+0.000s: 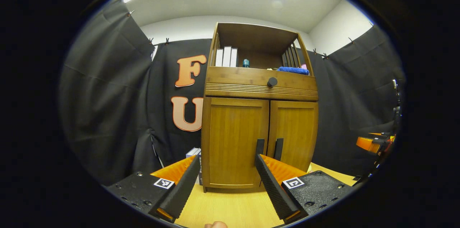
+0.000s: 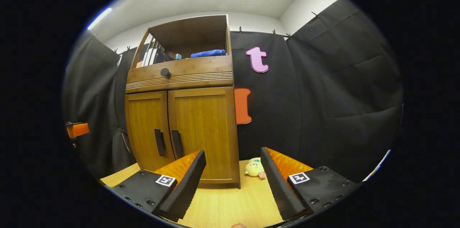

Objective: Open the right door of the double-door shoe cabinet with the right hand, and open the left door with the left hand.

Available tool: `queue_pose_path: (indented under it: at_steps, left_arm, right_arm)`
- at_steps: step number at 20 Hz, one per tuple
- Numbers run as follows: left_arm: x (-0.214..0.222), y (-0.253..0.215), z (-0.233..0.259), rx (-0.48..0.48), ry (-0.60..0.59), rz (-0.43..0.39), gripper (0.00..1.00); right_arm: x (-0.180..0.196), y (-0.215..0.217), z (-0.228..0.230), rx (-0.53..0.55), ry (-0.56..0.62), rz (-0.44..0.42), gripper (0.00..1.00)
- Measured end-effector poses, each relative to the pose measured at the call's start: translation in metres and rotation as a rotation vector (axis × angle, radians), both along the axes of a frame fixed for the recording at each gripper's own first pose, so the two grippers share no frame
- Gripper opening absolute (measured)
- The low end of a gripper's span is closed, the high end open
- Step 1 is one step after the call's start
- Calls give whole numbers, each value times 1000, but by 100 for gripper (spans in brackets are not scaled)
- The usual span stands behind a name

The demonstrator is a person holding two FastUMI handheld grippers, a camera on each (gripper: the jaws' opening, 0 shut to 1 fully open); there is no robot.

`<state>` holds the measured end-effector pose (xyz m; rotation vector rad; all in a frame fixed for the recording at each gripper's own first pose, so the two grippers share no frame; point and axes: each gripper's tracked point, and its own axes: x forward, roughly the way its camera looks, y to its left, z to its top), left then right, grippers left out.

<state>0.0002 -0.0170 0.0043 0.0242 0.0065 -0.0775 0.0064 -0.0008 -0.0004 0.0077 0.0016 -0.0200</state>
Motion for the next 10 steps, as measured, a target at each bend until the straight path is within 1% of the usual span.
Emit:
queue_pose_path:
  at_steps: [1,2,3,4,5,6,9,10]
  left_arm:
    - [1,0,0,2,0,-2,92]
    - [2,0,-1,4,-1,-7,97]
    - [2,0,-1,4,0,-9,97]
    - [2,0,-3,4,2,-10,97]
    - [3,1,-3,2,3,-11,97]
    - [3,1,-4,2,6,-11,94]
    - [5,6,-6,5,7,-5,94]
    - [6,7,-7,4,8,-3,92]
  right_arm:
    - [1,2,0,0,0,3,94]
    - [2,4,-2,-1,5,7,100]
    - [5,8,-2,-3,9,12,94]
    - [6,12,-3,-5,9,19,94]
    - [7,16,-2,-7,8,25,100]
    - [10,20,-3,-9,9,31,100]
    - [16,30,-4,-10,11,43,100]
    - [19,34,-5,-11,11,47,100]
